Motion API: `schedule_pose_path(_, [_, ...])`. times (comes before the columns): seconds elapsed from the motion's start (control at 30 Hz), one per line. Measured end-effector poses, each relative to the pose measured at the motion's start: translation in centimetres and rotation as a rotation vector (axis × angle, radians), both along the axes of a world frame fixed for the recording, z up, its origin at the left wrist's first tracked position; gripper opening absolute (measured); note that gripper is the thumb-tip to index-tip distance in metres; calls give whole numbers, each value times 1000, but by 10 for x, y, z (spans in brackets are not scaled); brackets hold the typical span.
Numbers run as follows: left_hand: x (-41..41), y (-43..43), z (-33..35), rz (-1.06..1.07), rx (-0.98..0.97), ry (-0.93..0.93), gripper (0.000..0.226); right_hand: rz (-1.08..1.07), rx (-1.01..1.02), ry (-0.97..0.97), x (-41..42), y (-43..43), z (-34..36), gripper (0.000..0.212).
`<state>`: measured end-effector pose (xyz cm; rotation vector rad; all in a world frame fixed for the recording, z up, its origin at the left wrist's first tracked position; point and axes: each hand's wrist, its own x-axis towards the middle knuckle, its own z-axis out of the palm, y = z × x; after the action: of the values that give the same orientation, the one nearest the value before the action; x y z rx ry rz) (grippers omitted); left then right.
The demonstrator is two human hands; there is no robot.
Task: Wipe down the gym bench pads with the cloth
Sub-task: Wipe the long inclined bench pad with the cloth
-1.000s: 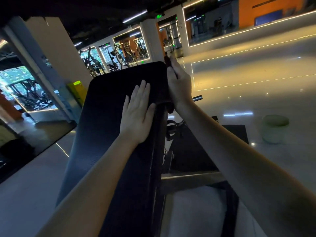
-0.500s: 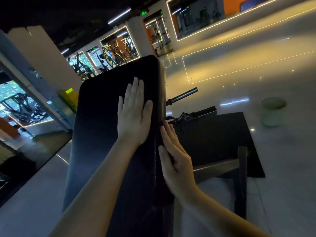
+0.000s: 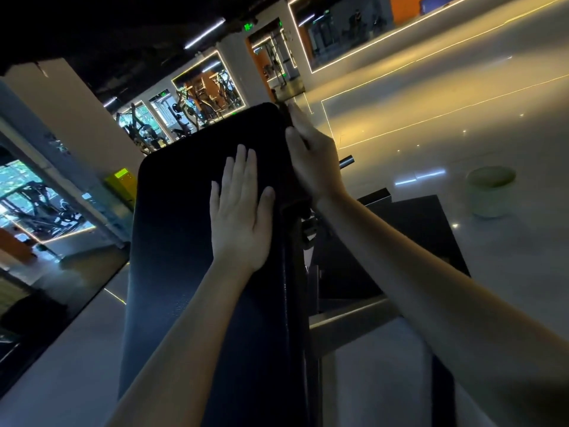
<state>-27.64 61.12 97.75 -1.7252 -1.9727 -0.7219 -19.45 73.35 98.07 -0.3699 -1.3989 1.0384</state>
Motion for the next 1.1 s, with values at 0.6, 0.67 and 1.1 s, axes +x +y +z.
schedule_pose_path(0.6, [-3,2,1,6,-25,14,66,172,-70,93,30,-121,-97,47])
schedule_pose_path(0.67, [-4,2,1,4,-22,10,65,133,-67,79,22,-87,-68,48])
schedule_pose_path(1.1, [-1,3,0,8,-17,9,68,123,1,28,11,-28,-32,52])
